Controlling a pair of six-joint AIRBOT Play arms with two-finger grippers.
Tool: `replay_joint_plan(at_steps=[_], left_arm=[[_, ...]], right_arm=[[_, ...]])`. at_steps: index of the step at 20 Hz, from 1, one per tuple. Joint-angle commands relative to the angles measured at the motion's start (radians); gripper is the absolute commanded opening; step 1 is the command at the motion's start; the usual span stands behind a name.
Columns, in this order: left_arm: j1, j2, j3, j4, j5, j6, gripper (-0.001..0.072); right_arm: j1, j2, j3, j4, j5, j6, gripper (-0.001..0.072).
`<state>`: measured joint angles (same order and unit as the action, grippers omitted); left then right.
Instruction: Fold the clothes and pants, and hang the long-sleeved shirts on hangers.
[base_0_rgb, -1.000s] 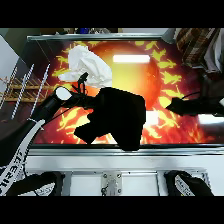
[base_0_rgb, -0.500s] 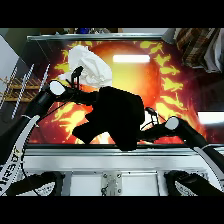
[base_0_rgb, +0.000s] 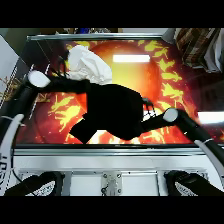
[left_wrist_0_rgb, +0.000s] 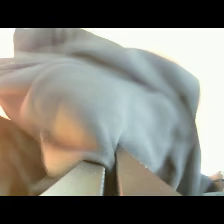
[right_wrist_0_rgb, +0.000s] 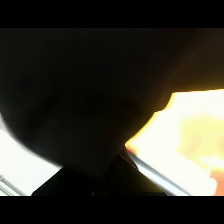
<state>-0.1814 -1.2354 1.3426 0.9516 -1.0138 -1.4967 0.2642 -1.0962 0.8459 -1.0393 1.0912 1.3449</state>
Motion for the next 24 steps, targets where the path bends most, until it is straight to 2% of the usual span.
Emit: replay_joint_plan(at_steps=[1,3,5,10,13,17,20,24], left_arm=[[0.091,0.153,0.272,-0.003,-0.045,0.0,0.002],[0.1,0.248,0.43,-0.002,-0.042,0.0,0.002],[0.092,0.333,0.532,-0.003,-0.029,0.0,0.002],[0.053,0.487,0.597,0.0,0.06,0.0,0.002],[0.053,0.54,0.519,0.001,0.142,0.0,0.002],[0.052,0.547,0.346,0.0,0.209,-0.003,0.002],[0.052,0.477,0.227,0.0,0.199,-0.003,0.002],[0.052,0.29,0.065,-0.001,0.174,-0.003,0.002]], right_arm=[[-0.166,0.119,0.391,-0.214,0.291,0.006,0.0018],[-0.24,0.182,0.615,-0.214,0.317,0.036,0.0018],[-0.271,0.239,0.77,-0.214,0.286,0.085,0.0018],[-0.269,0.345,0.885,-0.214,0.124,0.149,0.0018],[-0.269,0.358,0.885,-0.214,0.101,0.204,0.0018],[-0.269,0.302,0.884,-0.197,0.156,0.249,0.0018],[-0.268,0.19,0.879,-0.188,0.232,0.266,0.0018],[-0.268,-0.026,0.837,-0.192,0.208,0.247,0.0032]])
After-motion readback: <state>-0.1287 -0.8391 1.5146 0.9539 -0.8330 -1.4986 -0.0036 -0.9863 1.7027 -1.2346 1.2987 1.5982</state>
